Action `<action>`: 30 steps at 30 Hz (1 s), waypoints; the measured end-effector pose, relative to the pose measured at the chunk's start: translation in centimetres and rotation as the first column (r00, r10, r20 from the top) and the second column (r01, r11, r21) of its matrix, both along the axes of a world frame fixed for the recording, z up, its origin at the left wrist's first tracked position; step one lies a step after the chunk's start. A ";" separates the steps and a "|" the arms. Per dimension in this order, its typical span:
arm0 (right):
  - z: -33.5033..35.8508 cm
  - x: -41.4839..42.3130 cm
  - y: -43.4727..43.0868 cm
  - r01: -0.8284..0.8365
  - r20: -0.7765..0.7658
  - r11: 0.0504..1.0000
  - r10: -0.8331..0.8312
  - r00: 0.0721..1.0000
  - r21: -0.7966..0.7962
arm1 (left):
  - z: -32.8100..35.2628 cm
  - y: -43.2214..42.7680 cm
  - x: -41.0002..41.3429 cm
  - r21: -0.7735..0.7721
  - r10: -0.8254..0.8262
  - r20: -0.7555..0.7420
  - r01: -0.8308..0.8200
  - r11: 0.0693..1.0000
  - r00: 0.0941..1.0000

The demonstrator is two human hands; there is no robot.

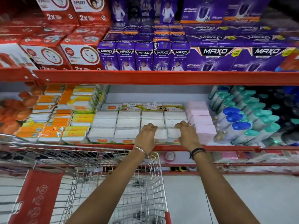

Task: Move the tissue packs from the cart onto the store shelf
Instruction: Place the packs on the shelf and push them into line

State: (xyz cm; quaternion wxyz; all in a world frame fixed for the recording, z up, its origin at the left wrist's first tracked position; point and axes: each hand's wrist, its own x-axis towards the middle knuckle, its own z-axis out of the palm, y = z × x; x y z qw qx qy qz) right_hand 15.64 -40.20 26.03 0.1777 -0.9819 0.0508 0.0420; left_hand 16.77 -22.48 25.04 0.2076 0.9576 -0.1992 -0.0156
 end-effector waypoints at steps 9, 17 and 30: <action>-1.5 -0.2 0.2 0.006 -0.055 1.000 -0.004 0.998 0.022 | -3.3 0.4 0.6 -0.001 -0.024 -0.024 0.024 1.000 0.999; -3.1 -2.9 2.0 0.271 0.164 0.798 -0.414 0.895 0.538 | -4.5 0.4 -1.7 -0.277 0.080 0.112 -0.046 0.960 0.991; -3.3 -0.6 2.7 0.616 -0.733 -0.422 -0.526 0.432 0.665 | -1.9 -3.6 -1.2 -0.250 0.081 -0.968 -0.907 -0.340 0.237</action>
